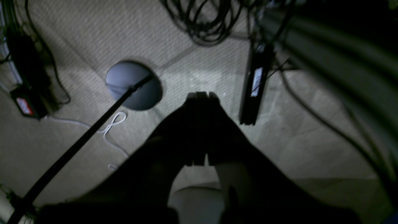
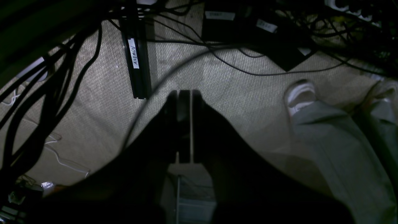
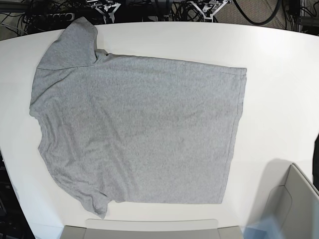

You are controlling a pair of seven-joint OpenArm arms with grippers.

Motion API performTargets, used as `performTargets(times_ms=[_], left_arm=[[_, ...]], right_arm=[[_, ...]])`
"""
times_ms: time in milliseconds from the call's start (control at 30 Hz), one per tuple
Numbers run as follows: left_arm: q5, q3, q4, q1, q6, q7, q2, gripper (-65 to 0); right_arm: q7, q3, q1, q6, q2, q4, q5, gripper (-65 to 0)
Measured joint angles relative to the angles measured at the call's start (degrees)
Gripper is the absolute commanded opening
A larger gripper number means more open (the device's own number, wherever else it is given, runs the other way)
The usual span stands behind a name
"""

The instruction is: Fold the T-shirt properly

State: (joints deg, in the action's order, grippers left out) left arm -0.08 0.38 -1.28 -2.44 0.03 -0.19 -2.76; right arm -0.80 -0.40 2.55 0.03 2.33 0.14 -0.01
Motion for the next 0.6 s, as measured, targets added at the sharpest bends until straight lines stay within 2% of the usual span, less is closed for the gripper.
performTargets(times_ms=[400,600], left_arm=[[0.00,0.02,-0.11,-0.66,0.00,-0.07,-0.90,-64.8],[0.00,-0.07,-0.09,-1.73,-0.02,-0.04,-2.03,-64.8]], right_arm=[[0.42,0.00,2.08,0.15,0.04,0.24,0.00,-64.8],[1.86,-0.07,3.06,0.17,0.02,5.27,0.00,-64.8]])
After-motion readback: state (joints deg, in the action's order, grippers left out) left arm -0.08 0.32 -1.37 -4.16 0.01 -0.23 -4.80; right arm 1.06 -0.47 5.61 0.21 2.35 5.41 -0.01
